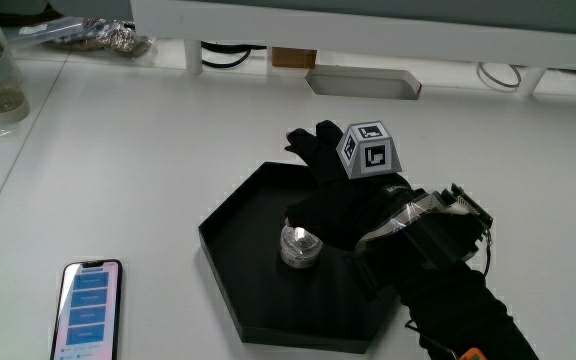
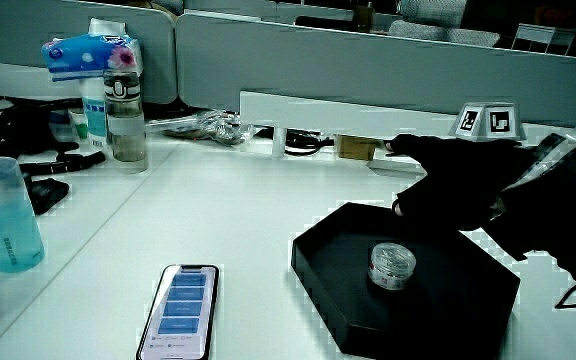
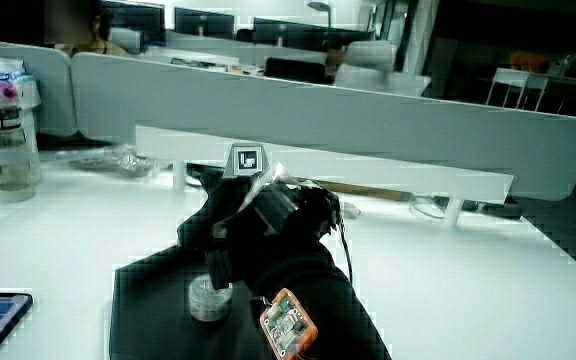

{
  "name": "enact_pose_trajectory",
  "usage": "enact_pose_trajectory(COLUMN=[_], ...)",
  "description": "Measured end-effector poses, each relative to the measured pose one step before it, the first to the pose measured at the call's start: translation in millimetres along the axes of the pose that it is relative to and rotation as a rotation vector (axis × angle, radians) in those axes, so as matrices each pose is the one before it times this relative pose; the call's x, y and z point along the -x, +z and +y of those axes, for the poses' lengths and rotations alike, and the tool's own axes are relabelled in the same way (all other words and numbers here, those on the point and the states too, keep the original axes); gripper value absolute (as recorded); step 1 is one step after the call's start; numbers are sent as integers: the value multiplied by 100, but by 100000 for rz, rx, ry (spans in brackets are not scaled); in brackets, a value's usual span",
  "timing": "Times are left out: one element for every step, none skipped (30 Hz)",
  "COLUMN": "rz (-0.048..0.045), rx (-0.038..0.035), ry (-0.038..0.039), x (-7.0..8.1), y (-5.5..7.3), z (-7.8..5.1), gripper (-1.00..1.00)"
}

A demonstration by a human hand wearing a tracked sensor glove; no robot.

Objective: Pick paper clip from plate

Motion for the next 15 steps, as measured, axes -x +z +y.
enact_pose_trajectory(rz=[385,1373,589,-601,-250,494,-765,-229,108,-765,-903,-680,-709,-1538,259], rx=[1569,7,277,105,-2338,1118,-2047,1700,479,464,2433,-219,-684,-3480,6647], ry=[-623,-110,1372,0,487,1685,281,999,-841,-772,-398,524,750,747,-1226], x=[-123,-72,70,51,138,171,259,145,99,97,57,91,177,235,56], y=[-389,-198,-158,-252,-187,-385,-270,-680,-600,-619,-743,-660,-557,-630,-1233], z=[245,70,-21,74,-41,119,-20,353,218,233,363,209,47,-26,494], gripper=[0,0,0,0,0,0,0,0,0,0,0,0,0,0,0])
